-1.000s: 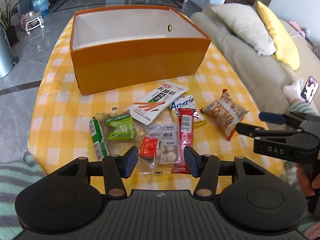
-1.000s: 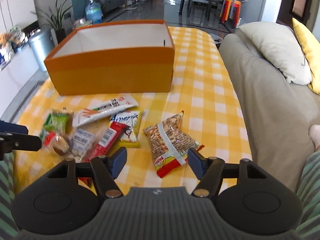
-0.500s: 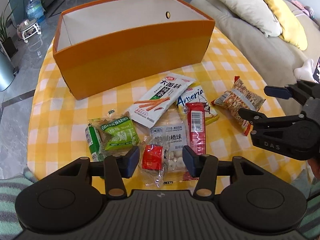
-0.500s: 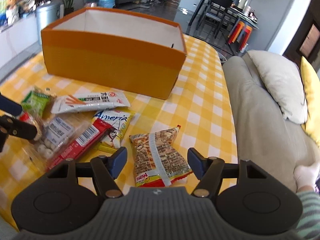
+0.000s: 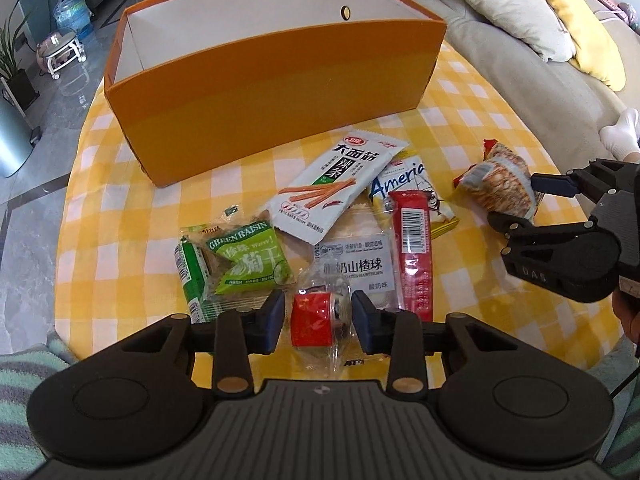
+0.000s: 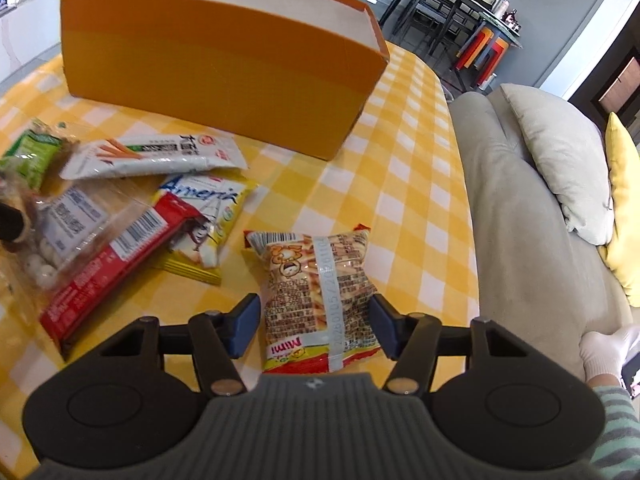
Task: Organize snacks
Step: 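Grasp the peanut snack bag with the right tool while the left tool grasps the red-capped candy bag, then lower both held bags into the orange box and open both tools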
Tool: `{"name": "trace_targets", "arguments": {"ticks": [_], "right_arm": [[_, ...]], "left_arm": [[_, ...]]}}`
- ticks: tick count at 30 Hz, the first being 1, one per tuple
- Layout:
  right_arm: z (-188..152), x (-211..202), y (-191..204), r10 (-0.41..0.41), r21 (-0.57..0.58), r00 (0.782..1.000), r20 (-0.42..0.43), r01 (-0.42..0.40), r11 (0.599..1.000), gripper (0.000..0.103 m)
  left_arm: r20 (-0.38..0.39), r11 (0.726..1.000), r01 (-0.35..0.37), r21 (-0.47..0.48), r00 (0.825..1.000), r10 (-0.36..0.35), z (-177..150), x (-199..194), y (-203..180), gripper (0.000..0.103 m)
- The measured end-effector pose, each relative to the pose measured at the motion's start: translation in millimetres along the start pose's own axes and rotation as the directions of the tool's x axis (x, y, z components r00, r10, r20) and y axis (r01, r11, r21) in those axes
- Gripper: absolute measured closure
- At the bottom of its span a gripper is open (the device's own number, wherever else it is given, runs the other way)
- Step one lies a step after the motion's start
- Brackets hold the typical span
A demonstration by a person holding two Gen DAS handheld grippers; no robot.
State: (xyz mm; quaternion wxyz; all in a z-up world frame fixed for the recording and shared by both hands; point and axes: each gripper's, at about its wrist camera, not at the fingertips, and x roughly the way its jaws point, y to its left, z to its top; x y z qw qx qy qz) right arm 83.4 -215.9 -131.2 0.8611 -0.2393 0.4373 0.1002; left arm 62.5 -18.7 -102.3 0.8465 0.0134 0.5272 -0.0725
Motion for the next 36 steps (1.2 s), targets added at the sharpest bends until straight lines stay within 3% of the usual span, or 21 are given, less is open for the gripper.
{"name": "trace_targets", "arguments": {"ticks": [12, 22, 29, 36], "right_arm": [[-4, 9, -6, -0.028, 0.027, 0.999, -0.040, 0.029, 0.999, 0.069], [0, -12, -9, -0.007, 0.056, 1.000, -0.011, 0.008, 0.998, 0.071], [7, -36, -24, 0.113, 0.204, 0.994, 0.000, -0.110, 0.973, 0.071], [31, -61, -35, 0.244, 0.300, 0.968, 0.050, -0.248, 0.921, 0.071]], "left_arm": [[-0.002, 1.000, 0.019, -0.016, 1.000, -0.019, 1, 2, 6, 0.071], [0.056, 0.997, 0.052, -0.065, 0.997, -0.048, -1, -19, 12, 0.072], [0.129, 0.986, 0.098, -0.132, 0.988, -0.081, 9, -45, 24, 0.072], [0.209, 0.981, 0.125, -0.149, 0.974, -0.092, 34, -75, 35, 0.072]]}}
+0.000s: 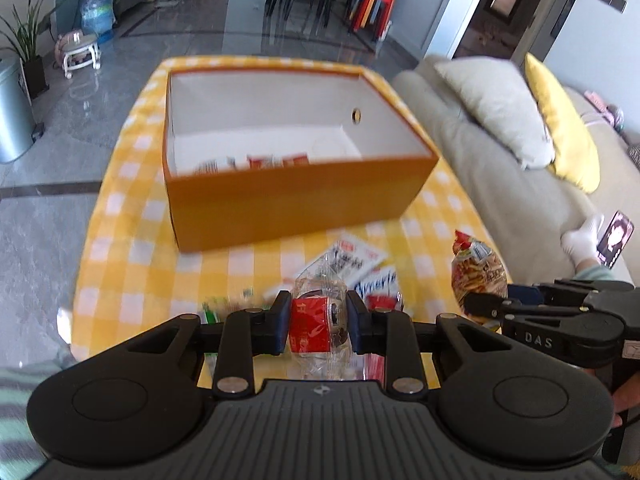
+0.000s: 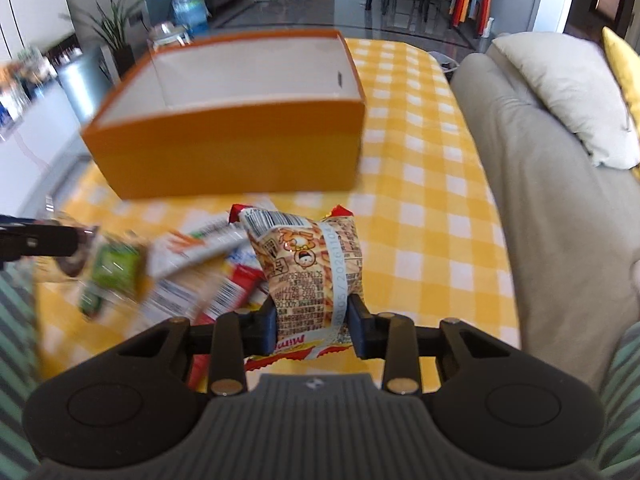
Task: Organize snacks
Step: 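Lower both held bags into the orange box and open both tools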
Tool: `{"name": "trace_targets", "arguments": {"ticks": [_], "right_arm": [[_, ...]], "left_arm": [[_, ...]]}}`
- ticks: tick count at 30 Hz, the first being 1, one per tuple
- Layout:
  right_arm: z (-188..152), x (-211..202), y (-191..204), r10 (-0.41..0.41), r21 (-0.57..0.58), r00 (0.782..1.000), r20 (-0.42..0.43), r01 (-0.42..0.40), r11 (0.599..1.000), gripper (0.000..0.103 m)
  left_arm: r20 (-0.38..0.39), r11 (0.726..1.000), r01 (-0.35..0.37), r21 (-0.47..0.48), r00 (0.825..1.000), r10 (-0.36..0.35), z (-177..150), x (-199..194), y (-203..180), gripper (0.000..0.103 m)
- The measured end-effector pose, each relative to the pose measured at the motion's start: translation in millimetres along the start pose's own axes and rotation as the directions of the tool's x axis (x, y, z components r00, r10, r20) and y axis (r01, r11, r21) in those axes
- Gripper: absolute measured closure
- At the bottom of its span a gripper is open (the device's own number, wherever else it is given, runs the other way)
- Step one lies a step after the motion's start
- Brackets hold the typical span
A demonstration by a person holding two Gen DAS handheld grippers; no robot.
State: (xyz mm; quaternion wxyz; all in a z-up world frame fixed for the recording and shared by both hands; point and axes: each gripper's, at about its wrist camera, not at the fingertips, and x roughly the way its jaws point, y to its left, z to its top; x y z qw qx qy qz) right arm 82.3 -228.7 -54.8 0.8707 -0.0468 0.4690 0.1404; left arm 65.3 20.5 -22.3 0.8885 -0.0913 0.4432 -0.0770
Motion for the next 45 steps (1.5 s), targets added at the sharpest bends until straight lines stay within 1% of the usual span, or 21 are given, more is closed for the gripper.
{"name": "trace_targets", "arguments": {"ticks": [2, 5, 12, 18, 21, 23, 26, 30, 34, 38, 42, 45], "right_arm": [[10, -9, 2, 0.041, 0.012, 0.999, 0.021, -0.042, 0.999, 0.071], [29, -20, 7, 0.091, 0.014, 0.995, 0.046, -0.092, 0.996, 0.071], [85, -30, 11, 0.205, 0.030, 0.977, 0.061, -0.208, 0.978, 0.071], [142, -26, 23, 0.217, -0.021, 0.971, 0.102, -0.216, 0.976, 0.071], [172, -12, 25, 0.224, -0.019, 0.970, 0.093, -0.223, 0.975, 0.071], [190, 3, 25, 0.236, -0.017, 0.970, 0.066, -0.235, 0.972, 0.071], [210, 28, 27, 0.217, -0.035, 0.976, 0.014, -0.217, 0.976, 0.071], [225, 71, 21, 0.240, 0.010, 0.966, -0.095, -0.240, 0.971, 0.071], [226, 112, 18, 0.204, 0.013, 0.961, -0.187, -0.205, 0.979, 0.071], [221, 146, 13, 0.191, 0.031, 0.943, -0.271, -0.190, 0.981, 0.071], [218, 170, 14, 0.161, 0.023, 0.930, -0.332, -0.163, 0.986, 0.071], [217, 183, 16, 0.138, 0.009, 0.919, -0.370, -0.145, 0.989, 0.071]], "left_arm": [[0.019, 1.000, 0.000, 0.000, 1.000, 0.000, 12, -5, 1, 0.072], [0.027, 1.000, -0.023, -0.007, 0.999, 0.023, 31, -9, 2, 0.072], [0.069, 1.000, -0.006, -0.004, 0.998, 0.007, 82, -14, 5, 0.072], [0.087, 1.000, -0.008, 0.007, 0.996, 0.007, 124, -6, 4, 0.072], [0.077, 1.000, 0.004, -0.009, 0.997, -0.004, 143, 7, 5, 0.072], [0.062, 1.000, -0.004, -0.013, 0.998, 0.005, 153, 19, 8, 0.072], [0.014, 1.000, -0.018, -0.009, 1.000, 0.018, 165, 44, 12, 0.072], [-0.100, 0.999, -0.009, -0.051, 0.995, 0.004, 165, 84, 26, 0.072], [-0.203, 0.996, -0.046, -0.071, 0.979, 0.031, 159, 119, 40, 0.072], [-0.266, 0.993, -0.047, -0.107, 0.964, 0.017, 152, 142, 50, 0.072], [-0.314, 0.994, -0.066, -0.088, 0.949, 0.035, 149, 157, 49, 0.072], [-0.340, 0.994, -0.099, -0.045, 0.937, 0.078, 147, 167, 43, 0.072]]}}
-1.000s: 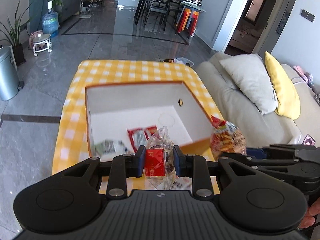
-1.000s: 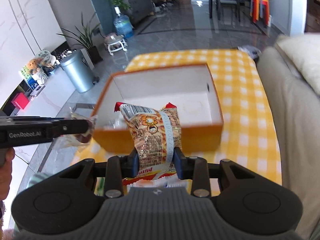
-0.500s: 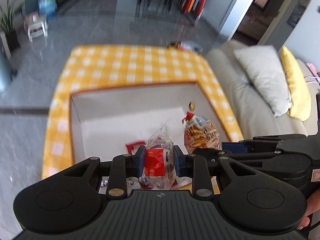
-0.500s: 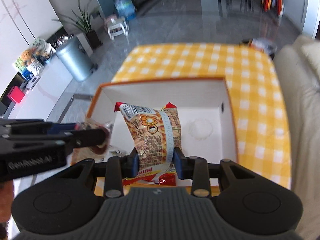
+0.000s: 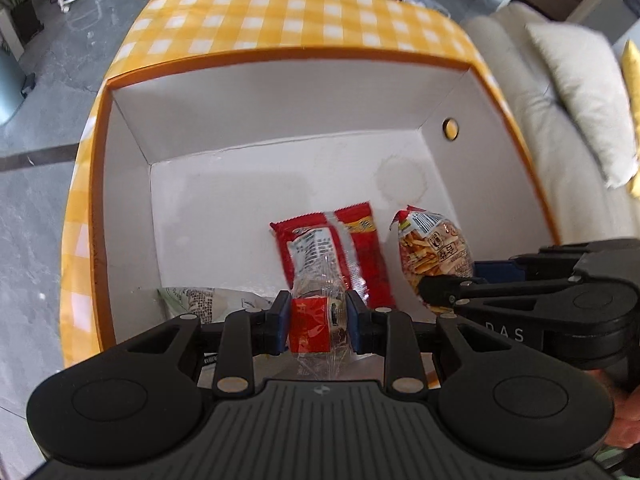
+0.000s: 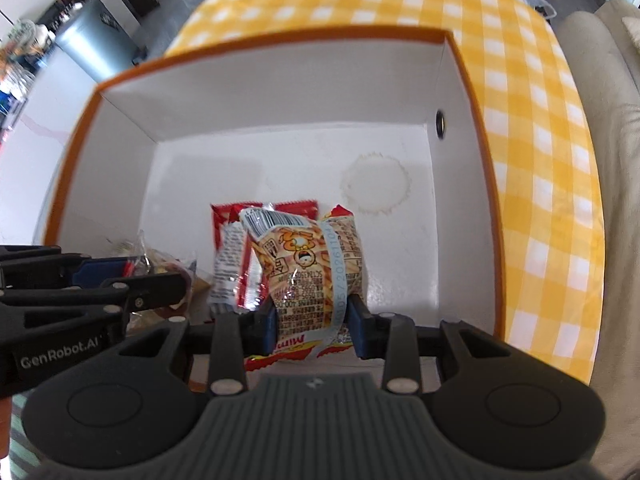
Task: Organize snacks
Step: 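Lower both held bags into the orange box and open both tools, then move both tools back over the remaining snacks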
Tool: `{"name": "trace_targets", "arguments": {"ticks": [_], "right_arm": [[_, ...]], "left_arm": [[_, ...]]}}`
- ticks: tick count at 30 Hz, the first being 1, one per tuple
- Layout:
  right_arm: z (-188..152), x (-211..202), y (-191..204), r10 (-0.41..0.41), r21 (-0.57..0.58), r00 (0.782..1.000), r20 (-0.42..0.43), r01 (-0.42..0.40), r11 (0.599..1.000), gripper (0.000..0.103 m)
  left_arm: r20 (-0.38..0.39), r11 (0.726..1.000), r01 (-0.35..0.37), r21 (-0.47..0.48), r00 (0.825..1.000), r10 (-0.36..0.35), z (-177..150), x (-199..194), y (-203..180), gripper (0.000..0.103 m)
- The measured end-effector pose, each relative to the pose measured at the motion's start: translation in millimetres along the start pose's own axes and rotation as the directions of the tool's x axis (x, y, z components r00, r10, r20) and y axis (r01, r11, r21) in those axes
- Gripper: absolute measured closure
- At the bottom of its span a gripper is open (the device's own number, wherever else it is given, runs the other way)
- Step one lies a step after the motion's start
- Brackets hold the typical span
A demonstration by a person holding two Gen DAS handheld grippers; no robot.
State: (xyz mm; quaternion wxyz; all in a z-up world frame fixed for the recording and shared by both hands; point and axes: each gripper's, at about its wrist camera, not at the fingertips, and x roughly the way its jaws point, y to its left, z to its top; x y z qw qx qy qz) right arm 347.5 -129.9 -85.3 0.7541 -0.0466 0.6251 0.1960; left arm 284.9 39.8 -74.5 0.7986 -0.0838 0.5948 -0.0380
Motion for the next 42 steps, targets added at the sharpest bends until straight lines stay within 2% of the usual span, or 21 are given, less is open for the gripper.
{"name": "trace_targets", "arguments": {"ticks": [11, 15, 16, 18, 21, 26, 32, 36, 42], "right_arm": [[4, 25, 6, -0.047, -0.001, 0.996, -0.081, 0.047, 0.999, 0.068], [7, 27, 10, -0.065, -0.005, 0.995, -0.071, 0.065, 0.998, 0.064], [6, 26, 10, -0.062, -0.001, 0.996, -0.070, 0.062, 0.998, 0.063], [7, 21, 10, -0.068, 0.003, 0.996, -0.064, 0.069, 0.998, 0.054], [6, 10, 10, -0.064, 0.008, 0.997, -0.036, 0.065, 0.998, 0.053], [-1, -23, 13, -0.068, -0.004, 0.997, 0.047, 0.068, 0.998, 0.051], [-25, -75, 23, -0.074, -0.050, 0.978, 0.197, 0.085, 0.995, 0.051], [-52, -106, 30, -0.072, -0.063, 0.955, 0.287, 0.093, 0.994, 0.051], [-104, -142, 38, -0.036, -0.034, 0.916, 0.399, 0.054, 0.998, 0.051]], "left_arm": [[-0.053, 1.000, -0.027, 0.013, 0.998, 0.028, 6, 17, -8, 0.069], [-0.042, 0.999, -0.040, 0.009, 0.998, 0.040, 5, 11, -8, 0.059], [-0.037, 0.999, -0.043, 0.011, 0.998, 0.043, 4, 9, -8, 0.058], [-0.022, 0.999, -0.043, 0.013, 0.999, 0.043, 3, 3, -8, 0.051], [0.013, 0.999, -0.025, 0.022, 1.000, 0.025, -2, -13, -9, 0.045], [0.099, 0.999, -0.013, 0.042, 0.995, 0.008, -12, -47, -14, 0.043], [0.229, 0.997, 0.018, 0.071, 0.973, -0.034, -35, -96, -21, 0.038], [0.323, 0.996, 0.001, 0.091, 0.946, -0.030, -57, -128, -26, 0.038], [0.415, 0.991, -0.027, 0.128, 0.909, -0.029, -97, -154, -33, 0.038]]}}
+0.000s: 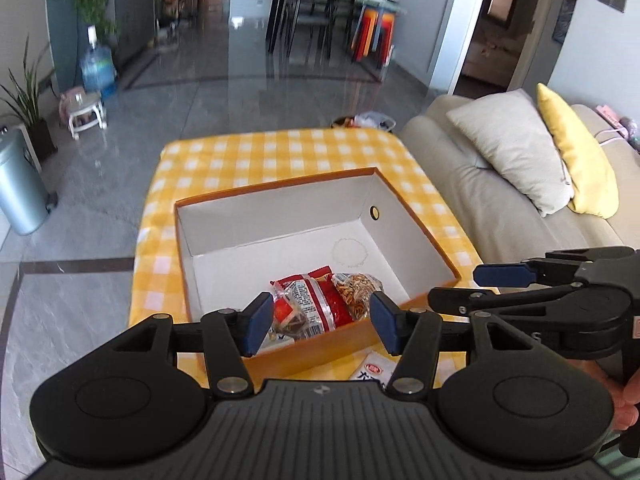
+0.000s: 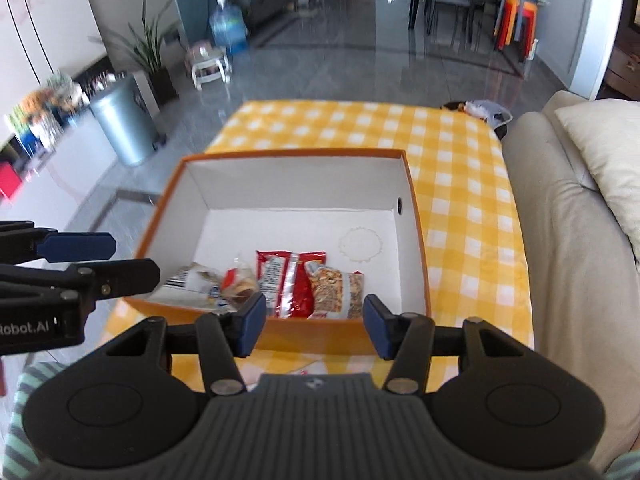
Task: Organize snacks
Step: 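Move both tools back over the remaining snacks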
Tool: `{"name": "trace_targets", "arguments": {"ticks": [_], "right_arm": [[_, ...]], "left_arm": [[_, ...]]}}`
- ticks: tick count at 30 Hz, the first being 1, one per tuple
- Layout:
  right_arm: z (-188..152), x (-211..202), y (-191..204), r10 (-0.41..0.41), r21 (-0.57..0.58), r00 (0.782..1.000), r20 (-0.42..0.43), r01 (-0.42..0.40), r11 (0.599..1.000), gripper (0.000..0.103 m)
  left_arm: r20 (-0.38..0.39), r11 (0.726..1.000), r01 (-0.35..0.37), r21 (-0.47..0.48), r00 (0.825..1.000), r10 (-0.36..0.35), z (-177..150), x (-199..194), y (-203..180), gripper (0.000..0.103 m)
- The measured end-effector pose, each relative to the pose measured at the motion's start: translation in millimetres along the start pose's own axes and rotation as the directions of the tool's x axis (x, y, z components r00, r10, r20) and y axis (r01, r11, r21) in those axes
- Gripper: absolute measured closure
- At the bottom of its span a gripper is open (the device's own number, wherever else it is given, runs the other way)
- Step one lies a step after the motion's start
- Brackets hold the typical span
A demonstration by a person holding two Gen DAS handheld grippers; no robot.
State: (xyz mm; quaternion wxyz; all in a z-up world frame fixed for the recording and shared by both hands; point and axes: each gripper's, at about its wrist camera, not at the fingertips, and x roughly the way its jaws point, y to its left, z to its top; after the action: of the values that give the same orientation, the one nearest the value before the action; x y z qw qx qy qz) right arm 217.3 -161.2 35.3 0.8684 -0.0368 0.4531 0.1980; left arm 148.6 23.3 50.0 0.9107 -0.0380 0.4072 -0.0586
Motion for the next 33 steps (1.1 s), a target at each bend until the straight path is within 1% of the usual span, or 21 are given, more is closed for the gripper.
{"name": "trace_targets", "arguments": {"ticks": [2, 5, 9, 11, 13, 15, 18, 19, 21, 22, 24, 27, 31, 32, 33], "right_arm": [[-16, -15, 5, 0.004, 0.007, 0.999, 0.041, -0.004, 1.000, 0.051], [-44, -31, 9, 0.015, 0.043, 0.997, 0.078, -0.018, 0.999, 0.051], [-83, -40, 12, 0.029, 0.114, 0.995, 0.100, -0.041, 0.993, 0.051], [-101, -42, 14, 0.009, 0.137, 0.994, 0.113, -0.024, 0.990, 0.051], [-117, -42, 17, -0.014, 0.127, 0.992, 0.123, -0.002, 0.992, 0.051], [-130, -41, 22, -0.039, 0.108, 0.990, 0.138, 0.024, 0.994, 0.051], [-148, -36, 22, -0.041, 0.132, 0.990, 0.137, 0.023, 0.991, 0.052], [-153, -32, 22, -0.037, 0.144, 0.991, 0.128, 0.019, 0.989, 0.052], [-161, -22, 19, -0.036, 0.156, 0.995, 0.090, 0.021, 0.987, 0.056], [-166, -15, 19, -0.038, 0.161, 0.997, 0.060, 0.028, 0.987, 0.058], [-174, 0, 18, -0.041, 0.170, 0.999, -0.008, 0.041, 0.985, 0.064], [-183, 20, 13, -0.010, 0.206, 0.996, -0.085, 0.028, 0.978, 0.067], [-186, 39, 8, 0.018, 0.239, 0.991, -0.136, 0.015, 0.971, 0.069], [-185, 42, 7, 0.023, 0.246, 0.989, -0.144, 0.013, 0.969, 0.072], [-184, 48, 5, 0.029, 0.251, 0.988, -0.151, 0.010, 0.968, 0.073]], "left_arm": [[0.013, 1.000, 0.011, -0.010, 1.000, -0.011, -13, -9, 2, 0.038], [0.015, 0.999, 0.035, -0.029, 0.999, -0.035, -34, -17, 6, 0.039], [0.022, 0.999, 0.026, -0.048, 0.999, -0.025, -64, -22, 11, 0.039], [0.015, 0.997, 0.029, -0.078, 1.000, -0.028, -77, -22, 15, 0.040], [0.009, 0.994, 0.029, -0.104, 1.000, -0.029, -92, -22, 17, 0.043], [-0.018, 0.992, 0.027, -0.120, 0.999, -0.029, -103, -18, 18, 0.047], [-0.048, 0.991, 0.004, -0.137, 0.999, -0.011, -118, -11, 17, 0.047], [-0.058, 0.989, 0.010, -0.144, 0.998, -0.018, -122, -8, 17, 0.047], [-0.091, 0.986, 0.016, -0.167, 0.995, -0.032, -130, 1, 19, 0.047], [-0.113, 0.985, 0.013, -0.170, 0.993, -0.033, -133, 6, 19, 0.047], [-0.134, 0.985, 0.004, -0.175, 0.991, -0.028, -139, 14, 19, 0.047], [-0.149, 0.984, -0.007, -0.180, 0.989, -0.020, -144, 24, 18, 0.047], [-0.168, 0.983, -0.018, -0.184, 0.986, -0.014, -146, 37, 16, 0.047], [-0.171, 0.981, -0.026, -0.191, 0.985, -0.007, -146, 39, 17, 0.047], [-0.178, 0.979, -0.033, -0.202, 0.984, -0.003, -145, 42, 17, 0.047]]}}
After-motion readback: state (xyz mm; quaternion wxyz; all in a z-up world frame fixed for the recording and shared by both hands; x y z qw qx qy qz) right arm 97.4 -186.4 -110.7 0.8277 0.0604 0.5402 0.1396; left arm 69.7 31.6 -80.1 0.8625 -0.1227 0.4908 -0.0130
